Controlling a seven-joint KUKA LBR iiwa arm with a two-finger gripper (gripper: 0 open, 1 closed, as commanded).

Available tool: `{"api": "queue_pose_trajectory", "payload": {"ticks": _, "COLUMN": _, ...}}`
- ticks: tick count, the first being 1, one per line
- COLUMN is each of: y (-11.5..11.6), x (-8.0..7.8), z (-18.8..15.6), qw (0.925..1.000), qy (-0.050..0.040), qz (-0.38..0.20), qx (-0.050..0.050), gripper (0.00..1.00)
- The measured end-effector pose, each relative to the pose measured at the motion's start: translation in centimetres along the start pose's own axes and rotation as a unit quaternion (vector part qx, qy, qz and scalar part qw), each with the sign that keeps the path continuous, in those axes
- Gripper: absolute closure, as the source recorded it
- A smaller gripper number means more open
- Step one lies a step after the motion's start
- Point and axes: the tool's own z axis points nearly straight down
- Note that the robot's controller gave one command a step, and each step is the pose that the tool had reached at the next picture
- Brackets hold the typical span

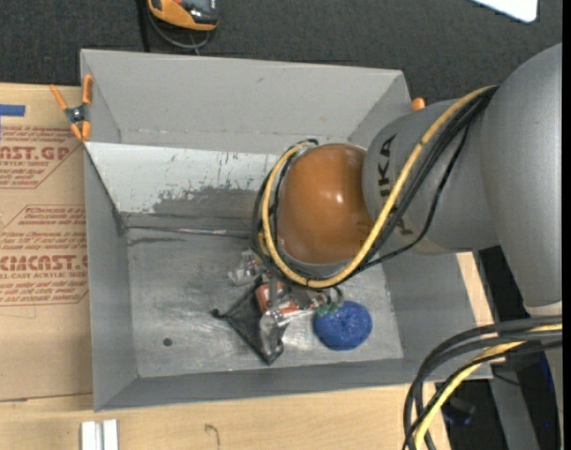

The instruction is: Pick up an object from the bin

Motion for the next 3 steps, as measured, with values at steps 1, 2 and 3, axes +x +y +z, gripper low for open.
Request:
{"api": "queue_pose_trajectory", "payload": {"ticks": 1, "y": -0.9, "x": 1.9, "z": 2.2, "qw": 0.9999, "qy": 0.0083, "qz": 0.008, "qx": -0.002, "gripper": 0.0}}
{"api": "queue_pose_trajectory", "payload": {"ticks": 2, "y": -3.4, "x": -1.1, "z": 3.8, "qw": 0.9998, "qy": 0.0006, "qz": 0.017, "qx": -0.001, "gripper": 1.0}}
{"api": "queue_pose_trajectory", "payload": {"ticks": 3, "y": -3.4, "x": -1.1, "z": 3.8, "qw": 0.9998, "qy": 0.0006, "qz": 0.018, "qx": -0.001, "gripper": 1.0}}
